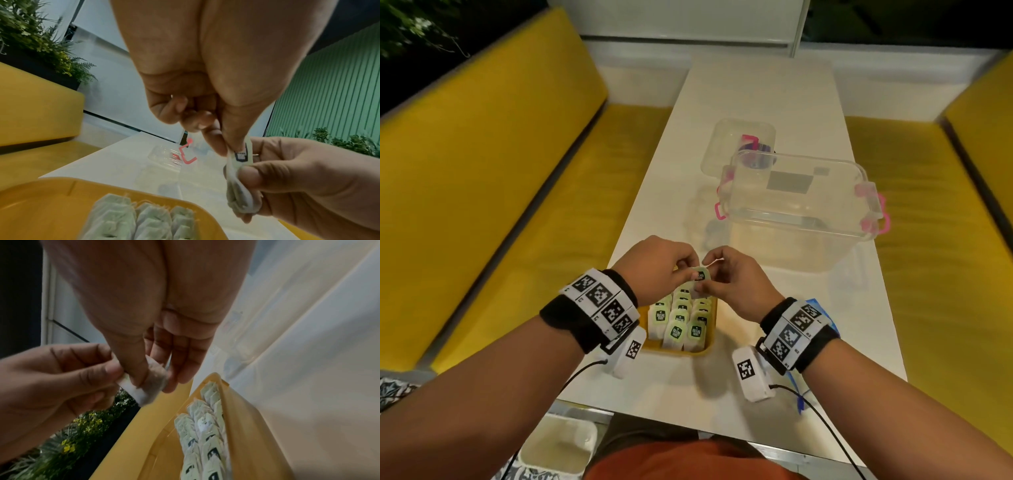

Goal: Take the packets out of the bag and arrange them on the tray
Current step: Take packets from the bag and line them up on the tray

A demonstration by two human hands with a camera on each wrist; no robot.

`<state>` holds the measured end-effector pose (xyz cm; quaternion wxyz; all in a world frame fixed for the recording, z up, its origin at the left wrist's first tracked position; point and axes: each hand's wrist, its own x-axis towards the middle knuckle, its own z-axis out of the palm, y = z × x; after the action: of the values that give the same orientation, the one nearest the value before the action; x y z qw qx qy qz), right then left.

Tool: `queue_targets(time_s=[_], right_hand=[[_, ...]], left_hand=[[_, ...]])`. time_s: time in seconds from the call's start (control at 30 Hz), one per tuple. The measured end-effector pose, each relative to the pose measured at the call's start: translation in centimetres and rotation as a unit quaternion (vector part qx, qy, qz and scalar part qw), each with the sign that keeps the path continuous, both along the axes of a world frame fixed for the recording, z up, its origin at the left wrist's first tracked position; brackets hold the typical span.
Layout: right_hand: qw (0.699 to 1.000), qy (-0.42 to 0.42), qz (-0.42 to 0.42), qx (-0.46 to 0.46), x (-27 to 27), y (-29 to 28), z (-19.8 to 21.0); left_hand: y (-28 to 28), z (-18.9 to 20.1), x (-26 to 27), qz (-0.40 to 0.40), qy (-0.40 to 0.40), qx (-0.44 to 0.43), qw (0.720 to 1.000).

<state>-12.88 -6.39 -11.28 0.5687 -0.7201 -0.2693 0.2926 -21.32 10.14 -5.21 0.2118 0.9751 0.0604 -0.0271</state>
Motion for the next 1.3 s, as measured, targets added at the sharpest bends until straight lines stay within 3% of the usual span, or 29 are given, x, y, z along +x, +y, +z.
queue_targets(time_s=[0.3, 0.47, 0.63, 0.77, 1.0, 1.3], right_hand=[[0.992, -0.107, 0.023, -0.063, 0.0, 0.2, -0.4], [0.98, -0.155, -0.011, -0.123, 0.3, -0.5, -1.3], [0.968, -0.113, 0.012, -0.225, 0.6, -0.7, -2.1], [0.967, -0.06, 0.037, -0.244, 0.4, -0.6, -2.4], [0.972, 0.018, 0.036, -0.233, 0.0, -0.6, -2.1], [0.972, 0.014, 0.02, -0.232, 0.0, -0.9, -1.7]], left_hand=[[0.5, 0.4, -0.4, -0.001, 0.006, 0.055, 0.998], [1.9, 0.4, -1.7, -0.007, 0.118, 0.144, 0.983], [1.6, -1.7, -2.8, -0.063, 0.273, 0.199, 0.939], [1.4, -4.0, -2.6, -0.084, 0.329, 0.188, 0.922], [1.4, -5.8, -1.4, -0.09, 0.318, 0.187, 0.925], [1.4, -5.1, -1.0, -0.049, 0.306, 0.188, 0.932]])
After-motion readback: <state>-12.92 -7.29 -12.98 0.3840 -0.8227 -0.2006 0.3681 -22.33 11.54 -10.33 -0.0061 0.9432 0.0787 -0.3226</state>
